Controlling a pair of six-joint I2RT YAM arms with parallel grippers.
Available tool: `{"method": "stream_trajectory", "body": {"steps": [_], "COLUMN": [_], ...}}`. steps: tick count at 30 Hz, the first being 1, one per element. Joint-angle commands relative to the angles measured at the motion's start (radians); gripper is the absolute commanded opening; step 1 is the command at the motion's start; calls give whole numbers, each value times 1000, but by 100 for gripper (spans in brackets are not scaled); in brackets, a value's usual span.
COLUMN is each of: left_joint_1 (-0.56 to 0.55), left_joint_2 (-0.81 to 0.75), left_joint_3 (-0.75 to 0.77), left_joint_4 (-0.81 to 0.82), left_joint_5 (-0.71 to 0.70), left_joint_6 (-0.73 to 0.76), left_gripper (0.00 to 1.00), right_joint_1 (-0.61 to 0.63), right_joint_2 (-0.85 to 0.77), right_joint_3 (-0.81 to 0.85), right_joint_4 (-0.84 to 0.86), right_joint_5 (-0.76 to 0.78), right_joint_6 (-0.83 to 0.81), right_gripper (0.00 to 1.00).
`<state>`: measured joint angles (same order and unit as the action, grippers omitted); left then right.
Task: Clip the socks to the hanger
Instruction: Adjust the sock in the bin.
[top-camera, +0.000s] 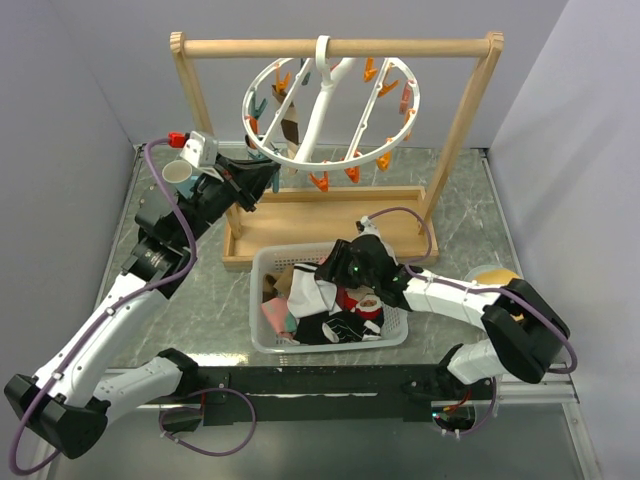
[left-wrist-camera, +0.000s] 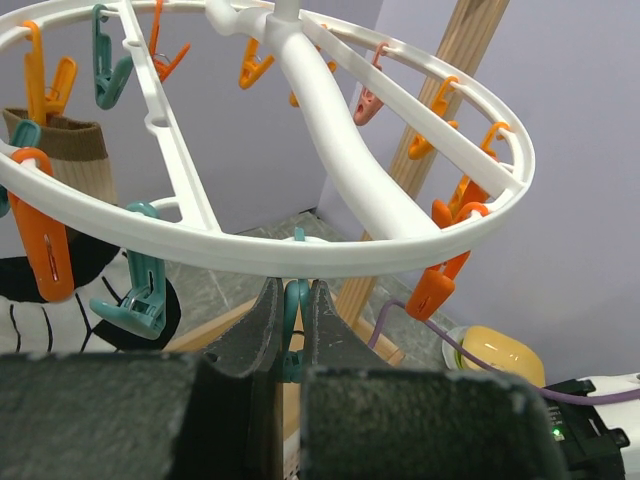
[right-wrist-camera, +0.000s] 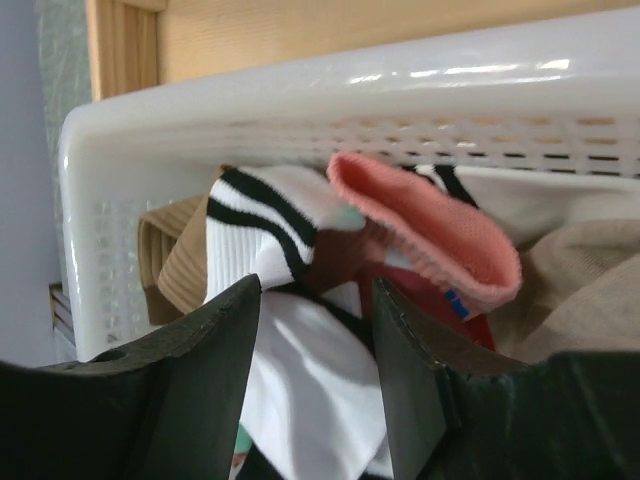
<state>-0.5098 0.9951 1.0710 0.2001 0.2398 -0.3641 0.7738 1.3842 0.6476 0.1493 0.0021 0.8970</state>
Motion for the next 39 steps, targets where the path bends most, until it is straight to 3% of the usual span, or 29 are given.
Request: {"method": "stream_trajectory", "body": {"steps": [1, 17, 39], "left_joint_1": [4, 2, 4], "left_joint_2": [-33, -52, -61], "left_joint_3": [-26, -40, -51], "left_joint_4": [-44, -37, -27], "left_joint_5": [46, 50, 50], "left_joint_6": [-15, -24, -33], "left_gripper": [1, 1, 1], "right_joint_1": [-7, -10, -13], "right_joint_2": [15, 53, -11], "right_joint_3": [53, 90, 43], "right_joint_4": [81, 66, 10], "right_joint_5": [3, -54, -28], "right_joint_6": [40, 68, 57], "right_gripper": [54, 47, 47]}}
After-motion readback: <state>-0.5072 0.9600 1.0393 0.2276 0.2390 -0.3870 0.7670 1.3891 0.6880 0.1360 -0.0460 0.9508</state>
